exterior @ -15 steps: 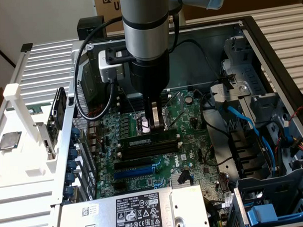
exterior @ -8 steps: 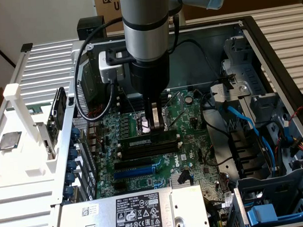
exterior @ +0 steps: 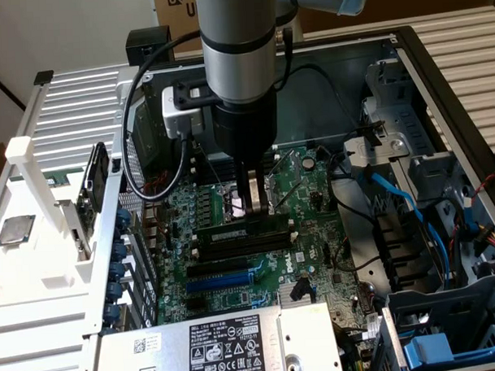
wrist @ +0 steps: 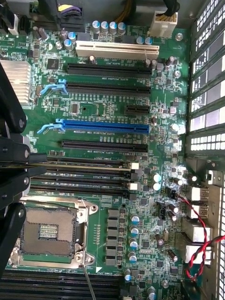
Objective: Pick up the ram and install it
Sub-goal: 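Insert the ram into the slot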
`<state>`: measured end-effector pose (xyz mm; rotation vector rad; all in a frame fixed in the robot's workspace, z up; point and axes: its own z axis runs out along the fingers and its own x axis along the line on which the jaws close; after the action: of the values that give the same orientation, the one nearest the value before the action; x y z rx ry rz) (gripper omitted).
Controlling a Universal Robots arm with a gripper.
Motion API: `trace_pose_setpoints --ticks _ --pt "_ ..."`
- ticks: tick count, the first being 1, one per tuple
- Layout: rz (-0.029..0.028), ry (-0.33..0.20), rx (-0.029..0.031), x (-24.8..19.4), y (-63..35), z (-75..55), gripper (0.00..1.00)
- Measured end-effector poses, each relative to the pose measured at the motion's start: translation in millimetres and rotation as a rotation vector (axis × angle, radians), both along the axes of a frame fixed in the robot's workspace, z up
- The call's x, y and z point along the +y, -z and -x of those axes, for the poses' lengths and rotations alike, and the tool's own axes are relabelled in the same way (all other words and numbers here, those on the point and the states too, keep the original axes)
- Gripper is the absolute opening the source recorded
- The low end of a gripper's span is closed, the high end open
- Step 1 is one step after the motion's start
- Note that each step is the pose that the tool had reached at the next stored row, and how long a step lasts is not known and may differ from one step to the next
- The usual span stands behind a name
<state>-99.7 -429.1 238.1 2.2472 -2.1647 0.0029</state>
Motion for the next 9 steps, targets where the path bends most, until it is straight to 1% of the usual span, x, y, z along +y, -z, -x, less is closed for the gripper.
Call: trace_pose_setpoints --ticks 9 --pt "-0.0001 0.0 -0.0001 -0.7 0.5 0.0 0.13"
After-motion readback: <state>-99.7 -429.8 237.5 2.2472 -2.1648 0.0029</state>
